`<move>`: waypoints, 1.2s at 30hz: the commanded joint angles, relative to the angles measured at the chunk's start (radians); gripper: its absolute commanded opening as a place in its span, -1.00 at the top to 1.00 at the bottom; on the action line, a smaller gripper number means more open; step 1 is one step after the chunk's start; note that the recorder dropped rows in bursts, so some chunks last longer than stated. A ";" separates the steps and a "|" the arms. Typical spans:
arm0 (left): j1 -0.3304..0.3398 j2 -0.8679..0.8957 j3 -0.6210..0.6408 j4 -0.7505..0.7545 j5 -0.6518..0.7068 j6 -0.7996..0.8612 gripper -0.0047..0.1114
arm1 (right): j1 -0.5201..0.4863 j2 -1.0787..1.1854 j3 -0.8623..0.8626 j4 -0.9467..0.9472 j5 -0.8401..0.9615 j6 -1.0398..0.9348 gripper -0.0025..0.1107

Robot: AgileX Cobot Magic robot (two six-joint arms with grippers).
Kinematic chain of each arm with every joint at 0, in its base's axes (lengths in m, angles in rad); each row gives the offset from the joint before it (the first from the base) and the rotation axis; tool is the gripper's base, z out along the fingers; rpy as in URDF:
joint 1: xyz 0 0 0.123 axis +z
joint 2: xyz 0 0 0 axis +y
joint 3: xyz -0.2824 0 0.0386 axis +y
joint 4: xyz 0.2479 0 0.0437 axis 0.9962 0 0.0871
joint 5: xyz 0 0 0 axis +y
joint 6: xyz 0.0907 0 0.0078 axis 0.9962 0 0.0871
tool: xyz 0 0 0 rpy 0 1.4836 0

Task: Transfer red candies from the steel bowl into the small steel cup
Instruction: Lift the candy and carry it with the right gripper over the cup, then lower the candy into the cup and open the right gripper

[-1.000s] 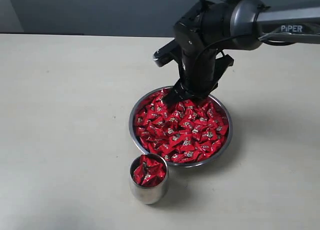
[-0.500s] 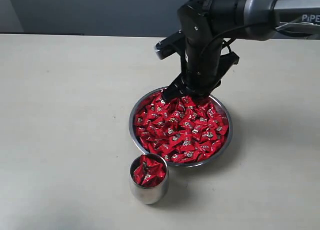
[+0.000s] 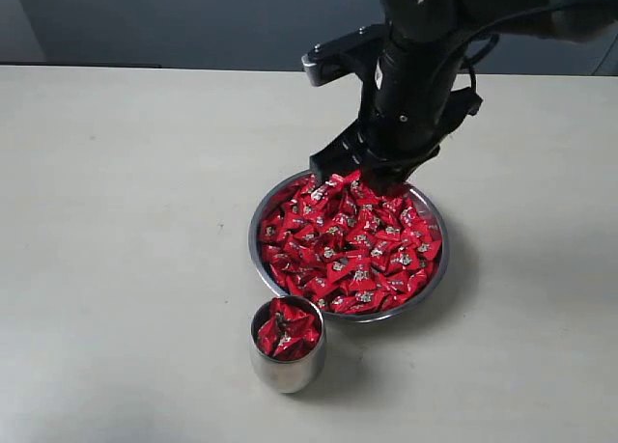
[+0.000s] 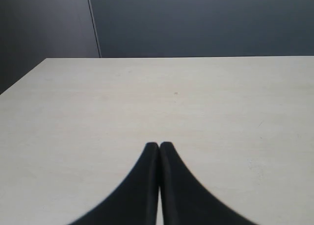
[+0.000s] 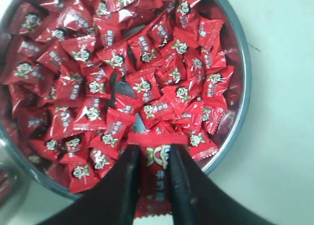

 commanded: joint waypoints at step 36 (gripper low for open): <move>0.001 -0.004 0.004 0.001 -0.002 -0.003 0.91 | 0.128 -0.130 0.315 0.566 -0.157 -0.387 0.97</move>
